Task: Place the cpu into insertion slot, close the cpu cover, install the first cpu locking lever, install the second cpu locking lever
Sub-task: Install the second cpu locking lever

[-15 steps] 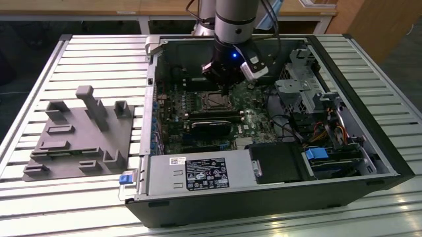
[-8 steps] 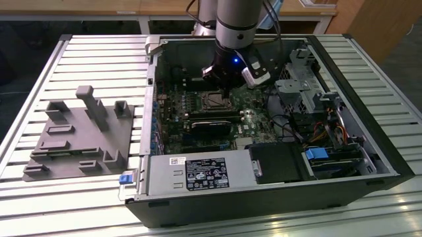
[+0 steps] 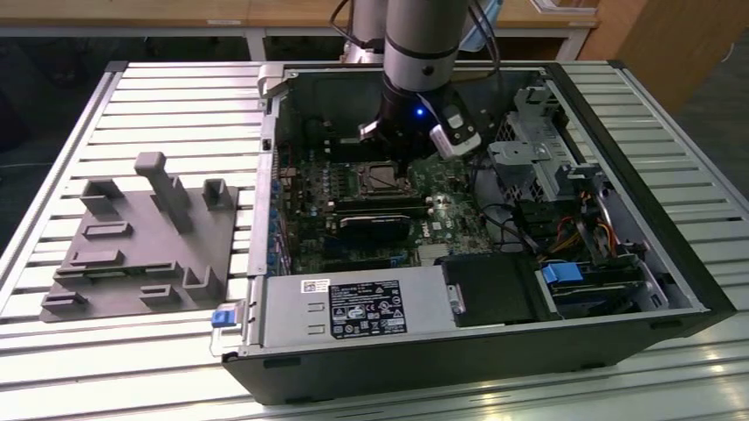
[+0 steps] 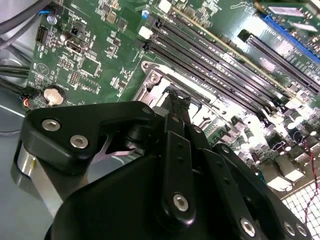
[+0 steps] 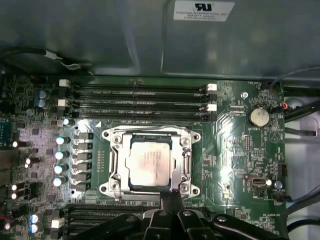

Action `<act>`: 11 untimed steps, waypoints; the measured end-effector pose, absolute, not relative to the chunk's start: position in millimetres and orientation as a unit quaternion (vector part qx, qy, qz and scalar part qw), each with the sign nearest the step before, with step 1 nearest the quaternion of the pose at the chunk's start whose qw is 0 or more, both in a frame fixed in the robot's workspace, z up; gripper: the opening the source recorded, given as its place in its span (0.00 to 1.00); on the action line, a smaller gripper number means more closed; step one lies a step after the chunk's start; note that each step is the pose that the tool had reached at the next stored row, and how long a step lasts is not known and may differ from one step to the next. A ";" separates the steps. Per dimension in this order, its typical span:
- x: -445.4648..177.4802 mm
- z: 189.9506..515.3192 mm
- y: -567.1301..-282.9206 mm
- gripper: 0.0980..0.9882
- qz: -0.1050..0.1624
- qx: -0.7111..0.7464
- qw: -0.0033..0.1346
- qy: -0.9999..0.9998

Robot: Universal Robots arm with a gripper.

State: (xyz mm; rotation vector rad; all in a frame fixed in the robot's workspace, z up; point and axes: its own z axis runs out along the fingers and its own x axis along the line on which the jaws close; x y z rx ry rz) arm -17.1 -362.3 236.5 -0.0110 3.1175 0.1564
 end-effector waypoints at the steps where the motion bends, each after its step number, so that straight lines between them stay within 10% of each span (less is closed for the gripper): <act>1: -17.2 236.5 -363.5 0.01 0.050 -0.004 0.010 0.999; 11: -28.9 236.0 -376.3 0.01 0.051 -0.004 0.010 0.999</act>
